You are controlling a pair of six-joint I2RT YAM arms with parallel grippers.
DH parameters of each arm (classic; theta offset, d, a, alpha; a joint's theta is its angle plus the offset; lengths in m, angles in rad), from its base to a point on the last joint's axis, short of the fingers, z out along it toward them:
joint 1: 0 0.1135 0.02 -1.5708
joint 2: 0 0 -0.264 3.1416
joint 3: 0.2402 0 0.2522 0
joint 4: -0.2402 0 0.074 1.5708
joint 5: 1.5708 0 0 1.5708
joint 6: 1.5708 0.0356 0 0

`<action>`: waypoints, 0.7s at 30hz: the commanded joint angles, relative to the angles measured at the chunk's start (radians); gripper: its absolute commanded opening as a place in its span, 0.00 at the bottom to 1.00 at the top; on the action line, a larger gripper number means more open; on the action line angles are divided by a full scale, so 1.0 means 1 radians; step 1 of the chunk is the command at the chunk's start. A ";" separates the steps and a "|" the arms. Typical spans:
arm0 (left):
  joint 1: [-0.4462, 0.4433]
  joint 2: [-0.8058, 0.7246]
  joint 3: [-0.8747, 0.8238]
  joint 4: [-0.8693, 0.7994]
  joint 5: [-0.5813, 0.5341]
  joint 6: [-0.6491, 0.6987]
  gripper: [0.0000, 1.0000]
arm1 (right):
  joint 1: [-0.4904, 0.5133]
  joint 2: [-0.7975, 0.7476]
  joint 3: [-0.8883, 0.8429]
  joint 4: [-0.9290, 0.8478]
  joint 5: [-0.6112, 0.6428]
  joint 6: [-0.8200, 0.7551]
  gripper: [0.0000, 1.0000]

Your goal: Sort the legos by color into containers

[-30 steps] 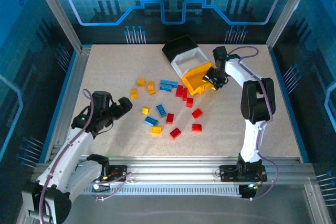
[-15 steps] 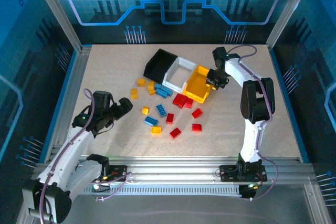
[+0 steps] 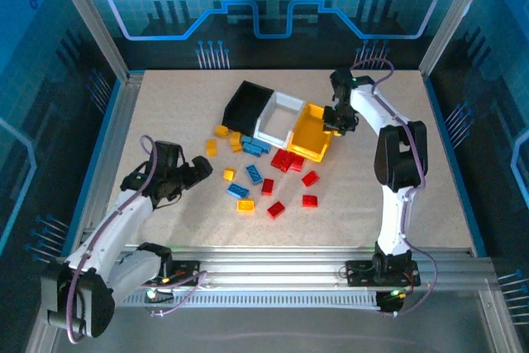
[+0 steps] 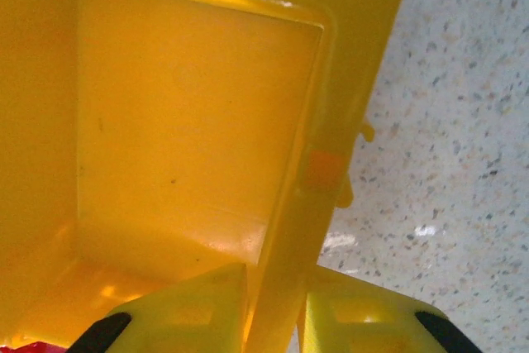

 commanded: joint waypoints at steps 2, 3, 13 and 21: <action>0.005 0.032 0.046 0.010 0.034 0.038 0.99 | -0.008 0.079 0.086 -0.049 0.049 -0.083 0.24; 0.006 0.041 0.056 0.008 0.035 0.042 0.99 | -0.015 0.092 0.108 -0.053 0.055 -0.088 0.25; 0.008 0.099 0.082 0.038 0.057 0.003 0.99 | -0.053 0.006 0.131 -0.017 0.035 -0.094 0.63; -0.011 0.109 0.058 0.113 0.169 0.030 0.99 | 0.080 -0.304 -0.199 -0.055 0.000 -0.002 0.70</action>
